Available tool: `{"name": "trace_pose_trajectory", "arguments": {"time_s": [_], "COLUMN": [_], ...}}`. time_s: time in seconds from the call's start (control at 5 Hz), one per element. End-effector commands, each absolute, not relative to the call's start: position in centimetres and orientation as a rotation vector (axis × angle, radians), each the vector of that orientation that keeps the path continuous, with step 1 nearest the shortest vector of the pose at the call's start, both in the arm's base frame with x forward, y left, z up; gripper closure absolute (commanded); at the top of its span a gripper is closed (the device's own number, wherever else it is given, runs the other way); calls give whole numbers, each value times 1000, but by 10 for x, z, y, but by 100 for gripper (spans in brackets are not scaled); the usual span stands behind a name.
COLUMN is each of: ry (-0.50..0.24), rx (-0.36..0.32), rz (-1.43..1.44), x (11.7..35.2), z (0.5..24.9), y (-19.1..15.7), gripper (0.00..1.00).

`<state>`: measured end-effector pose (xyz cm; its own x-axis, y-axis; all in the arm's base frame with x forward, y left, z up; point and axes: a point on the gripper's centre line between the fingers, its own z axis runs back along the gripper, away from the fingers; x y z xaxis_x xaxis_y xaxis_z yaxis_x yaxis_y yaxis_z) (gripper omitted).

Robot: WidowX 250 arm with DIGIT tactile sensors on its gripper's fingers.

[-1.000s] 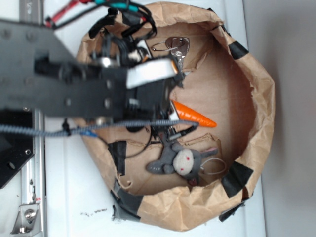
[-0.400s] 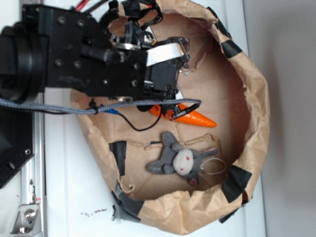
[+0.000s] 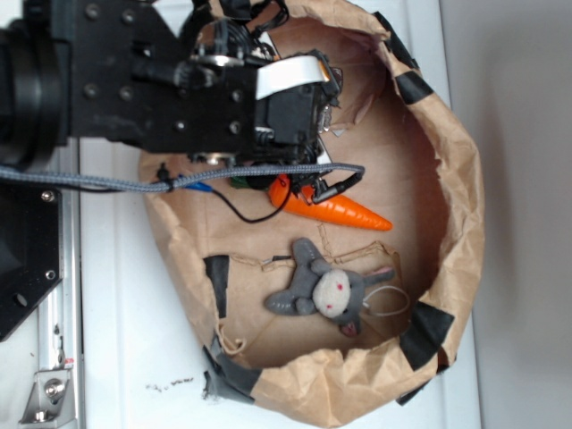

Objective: Grab the silver keys.

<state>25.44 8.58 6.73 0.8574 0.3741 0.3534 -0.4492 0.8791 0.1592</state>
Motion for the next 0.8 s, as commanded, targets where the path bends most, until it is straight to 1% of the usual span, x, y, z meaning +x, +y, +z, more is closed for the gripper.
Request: {"name": "trace_pose_trajectory", "arguments": {"time_s": [0.0, 0.4, 0.6], "ry": [-401, -390, -397], "rx": [291, 376, 395], "rz": [496, 487, 465], "x": [261, 275, 269], "z": [80, 50, 40], "y": [109, 110, 111], "gripper": [0, 0, 0]}}
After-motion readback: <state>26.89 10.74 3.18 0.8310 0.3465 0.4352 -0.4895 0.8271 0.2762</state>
